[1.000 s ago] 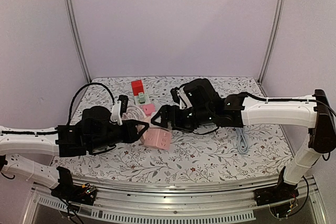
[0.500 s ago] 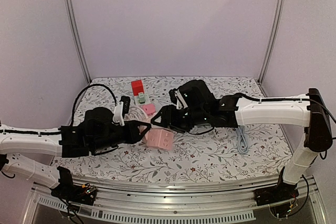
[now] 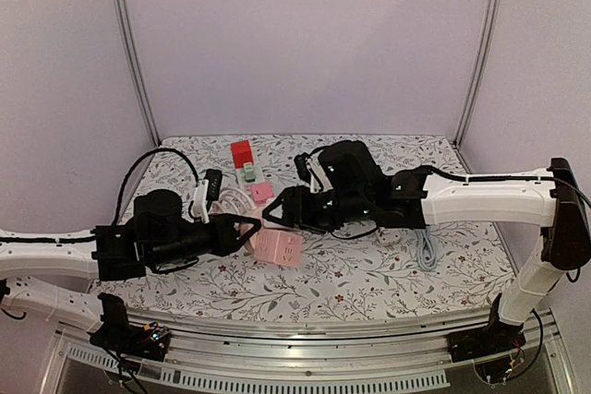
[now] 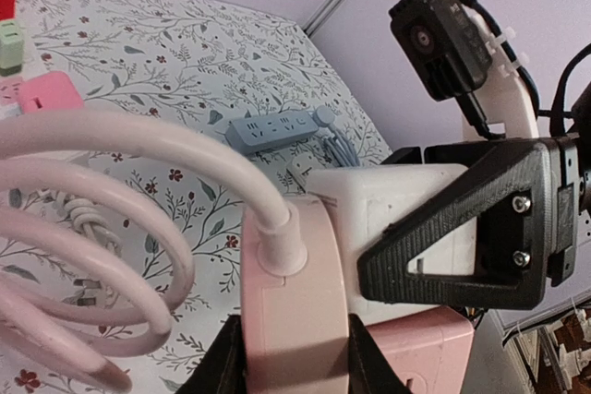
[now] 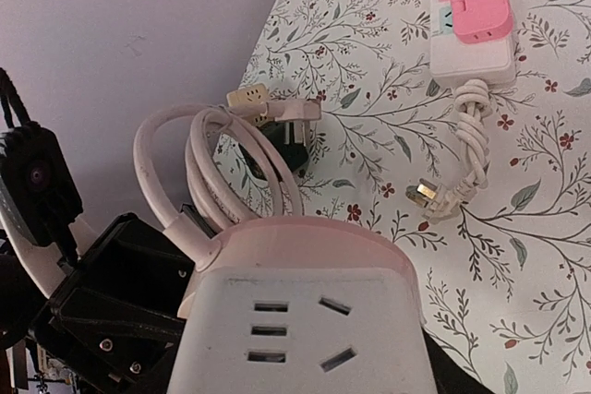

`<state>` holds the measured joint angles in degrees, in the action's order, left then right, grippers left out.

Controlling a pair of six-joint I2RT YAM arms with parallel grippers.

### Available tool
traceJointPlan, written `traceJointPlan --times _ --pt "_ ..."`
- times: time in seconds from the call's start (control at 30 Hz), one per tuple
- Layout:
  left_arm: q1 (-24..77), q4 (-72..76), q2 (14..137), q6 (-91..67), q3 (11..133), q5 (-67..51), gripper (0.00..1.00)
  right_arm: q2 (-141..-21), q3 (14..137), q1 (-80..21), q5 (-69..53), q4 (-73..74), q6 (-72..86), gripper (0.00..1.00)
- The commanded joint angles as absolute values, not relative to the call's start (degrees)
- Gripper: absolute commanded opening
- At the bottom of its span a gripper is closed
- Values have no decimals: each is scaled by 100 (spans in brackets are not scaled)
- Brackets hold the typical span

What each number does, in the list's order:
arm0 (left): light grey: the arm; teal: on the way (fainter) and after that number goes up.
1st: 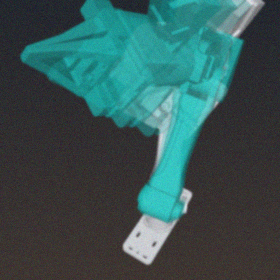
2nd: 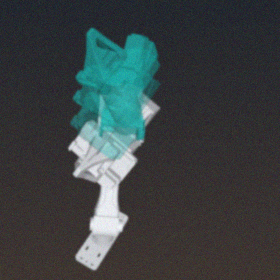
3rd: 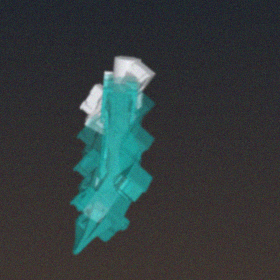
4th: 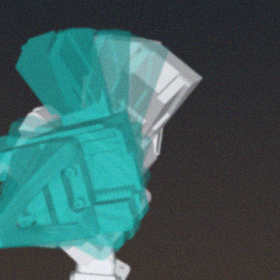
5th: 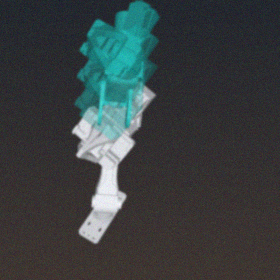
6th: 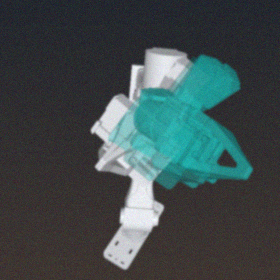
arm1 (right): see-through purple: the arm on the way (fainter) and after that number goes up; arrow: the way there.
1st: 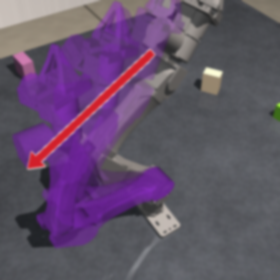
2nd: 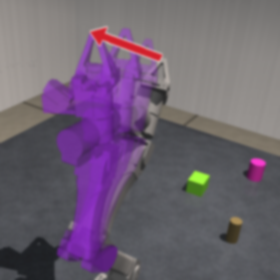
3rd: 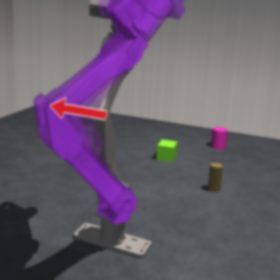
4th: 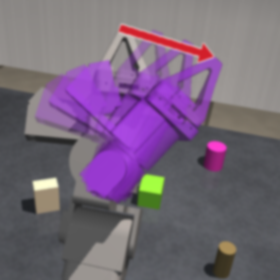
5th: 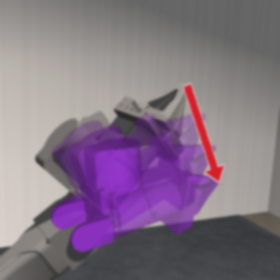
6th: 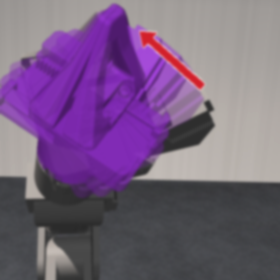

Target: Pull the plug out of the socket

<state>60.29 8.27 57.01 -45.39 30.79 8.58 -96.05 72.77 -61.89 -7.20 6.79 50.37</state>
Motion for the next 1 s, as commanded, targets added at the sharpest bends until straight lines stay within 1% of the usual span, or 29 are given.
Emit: traceJointPlan --times 0.0,0.2,0.47,0.73,0.97 --pt "5985 1148 5561 -4556 3213 347 3 -9343 7230 -6130 -849 464 4561 31" --pt "6002 914 5858 -4379 3430 449 1 -9337 7105 -6129 -556 476 4958 31" --pt "6107 420 6215 -3939 3787 905 0 -9477 7162 -6137 -316 533 5579 30" --pt "6111 340 6350 -4038 3891 1154 0 -9551 7181 -6137 -212 567 5645 30" --pt "5882 939 6267 -4482 3623 613 0 -9491 7148 -6142 -239 580 5261 28"
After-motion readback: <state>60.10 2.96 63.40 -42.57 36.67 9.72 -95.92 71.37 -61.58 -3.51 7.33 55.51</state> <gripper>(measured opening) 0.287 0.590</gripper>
